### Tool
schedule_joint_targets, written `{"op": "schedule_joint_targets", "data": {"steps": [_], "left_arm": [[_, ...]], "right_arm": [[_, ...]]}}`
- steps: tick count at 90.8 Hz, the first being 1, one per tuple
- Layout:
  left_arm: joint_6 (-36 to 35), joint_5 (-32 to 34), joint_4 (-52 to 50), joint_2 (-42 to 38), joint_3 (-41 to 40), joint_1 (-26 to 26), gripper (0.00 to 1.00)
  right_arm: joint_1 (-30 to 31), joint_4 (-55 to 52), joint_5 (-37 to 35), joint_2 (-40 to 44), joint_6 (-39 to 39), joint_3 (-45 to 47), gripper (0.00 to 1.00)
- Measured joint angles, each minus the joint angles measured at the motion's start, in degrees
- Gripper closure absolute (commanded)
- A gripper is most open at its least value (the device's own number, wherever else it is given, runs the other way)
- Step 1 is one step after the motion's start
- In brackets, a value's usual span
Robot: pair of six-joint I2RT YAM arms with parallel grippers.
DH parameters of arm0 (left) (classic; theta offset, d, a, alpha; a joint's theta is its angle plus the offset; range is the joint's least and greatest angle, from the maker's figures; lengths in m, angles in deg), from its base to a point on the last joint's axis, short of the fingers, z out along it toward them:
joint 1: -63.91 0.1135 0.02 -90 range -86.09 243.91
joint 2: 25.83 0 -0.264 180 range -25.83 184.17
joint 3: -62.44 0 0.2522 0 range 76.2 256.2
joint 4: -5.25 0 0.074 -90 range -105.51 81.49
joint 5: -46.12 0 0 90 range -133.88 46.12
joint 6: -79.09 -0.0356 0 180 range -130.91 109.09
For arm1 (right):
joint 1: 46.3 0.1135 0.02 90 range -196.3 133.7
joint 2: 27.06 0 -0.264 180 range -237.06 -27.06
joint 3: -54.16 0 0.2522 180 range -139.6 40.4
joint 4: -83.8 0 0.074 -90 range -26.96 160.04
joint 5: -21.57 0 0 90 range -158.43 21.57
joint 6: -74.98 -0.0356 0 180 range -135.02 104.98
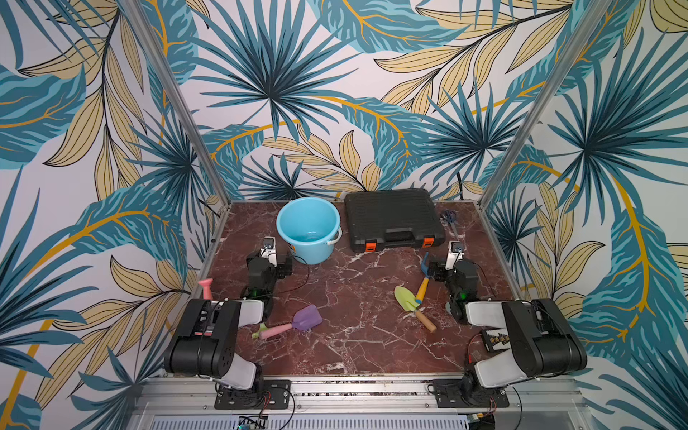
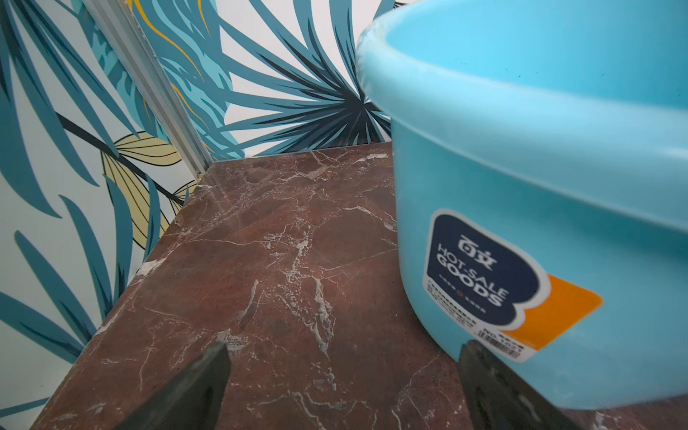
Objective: Organize the gardening tools
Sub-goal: Adjust the container at the center of the board.
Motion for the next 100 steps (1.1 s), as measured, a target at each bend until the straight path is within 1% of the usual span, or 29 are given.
{"op": "schedule_joint_targets", "data": {"steps": [45,58,66,70,74,83,89,100], "left_arm": [[0.0,0.0,0.0,0.0,0.0,0.0,0.00],[0.0,-1.1,0.0,0.0,0.0,0.0,0.00],[0.8,0.5,-0.9,-0.2,0.1,0.1,0.00],[1.6,2.2,-3.6,-0.9,0.8,0.2,0.00],[2.6,4.1,-8.8,-2.4,2.4,0.3,0.00],[5.5,7.9,-21.2,-6.6,9.0,1.1,0.00],[7.8,9.6,-28.0,-9.8,13.9,1.7,0.00],[14.7,13.1,-41.0,-14.7,22.1,2.4,0.00]], "right_arm": [[0.0,0.0,0.0,0.0,0.0,0.0,0.00],[0.0,0.0,0.0,0.0,0.0,0.0,0.00],[0.0,0.0,0.0,0.0,0.0,0.0,0.00],[0.0,-0.4,-0.3,0.2,0.0,0.0,0.00],[0.0,-1.8,-0.7,1.1,-0.2,-0.2,0.01],[0.0,-8.5,-2.9,5.9,-1.4,-1.6,0.01],[0.0,-15.5,-5.6,9.7,-3.8,-4.6,0.00],[0.0,-31.8,-10.8,14.4,-11.9,-15.0,0.00]]}}
